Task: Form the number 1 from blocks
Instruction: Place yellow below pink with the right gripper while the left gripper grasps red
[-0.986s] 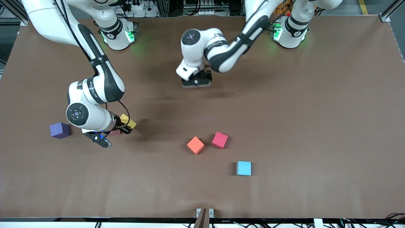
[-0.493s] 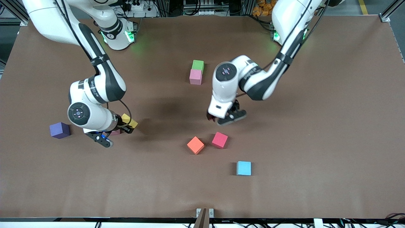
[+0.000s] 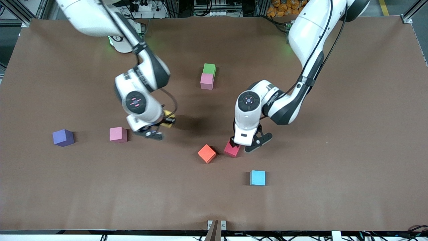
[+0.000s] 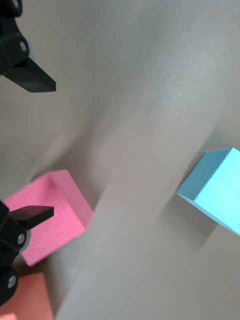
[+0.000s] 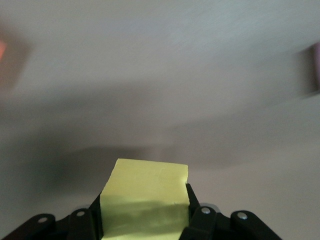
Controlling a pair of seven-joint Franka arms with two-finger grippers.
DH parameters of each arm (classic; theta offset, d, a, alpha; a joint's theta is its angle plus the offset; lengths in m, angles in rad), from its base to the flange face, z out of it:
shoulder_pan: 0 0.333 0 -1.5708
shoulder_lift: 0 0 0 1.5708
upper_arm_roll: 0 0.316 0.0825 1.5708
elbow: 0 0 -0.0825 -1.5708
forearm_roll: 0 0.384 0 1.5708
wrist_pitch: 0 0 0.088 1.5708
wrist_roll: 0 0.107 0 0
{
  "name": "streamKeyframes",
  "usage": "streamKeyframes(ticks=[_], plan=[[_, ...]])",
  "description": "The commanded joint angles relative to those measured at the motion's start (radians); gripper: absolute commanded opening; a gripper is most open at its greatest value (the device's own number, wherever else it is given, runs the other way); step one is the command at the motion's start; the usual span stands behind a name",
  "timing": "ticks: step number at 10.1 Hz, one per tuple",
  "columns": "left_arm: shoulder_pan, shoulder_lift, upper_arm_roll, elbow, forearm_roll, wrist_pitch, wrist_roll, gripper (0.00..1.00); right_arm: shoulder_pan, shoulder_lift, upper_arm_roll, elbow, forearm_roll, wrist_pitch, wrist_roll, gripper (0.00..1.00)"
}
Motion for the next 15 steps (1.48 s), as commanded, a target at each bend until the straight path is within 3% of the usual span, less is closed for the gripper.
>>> streamKeyframes(ticks=[1,4,7,10,15], plan=[[-0.015,0.055,0.008,0.092,0.003,-0.016,-0.148,1.0,0.089,0.006,-0.007,-0.019,0.009,0.038,-0.023,0.02],[-0.026,0.066,0.008,0.092,0.003,-0.016,-0.357,1.0,0.191,0.012,-0.007,-0.033,0.004,0.085,-0.029,0.02],[-0.038,0.066,0.006,0.092,0.003,-0.011,-0.42,1.0,0.265,0.042,-0.008,-0.036,-0.005,0.116,-0.026,0.02],[-0.036,0.069,0.006,0.092,-0.002,0.003,-0.492,1.0,0.285,0.051,-0.007,-0.114,-0.002,0.263,0.006,0.02],[-0.035,0.104,0.006,0.094,-0.026,0.098,-0.528,1.0,0.287,0.057,-0.003,-0.124,0.032,0.27,0.1,0.02]])
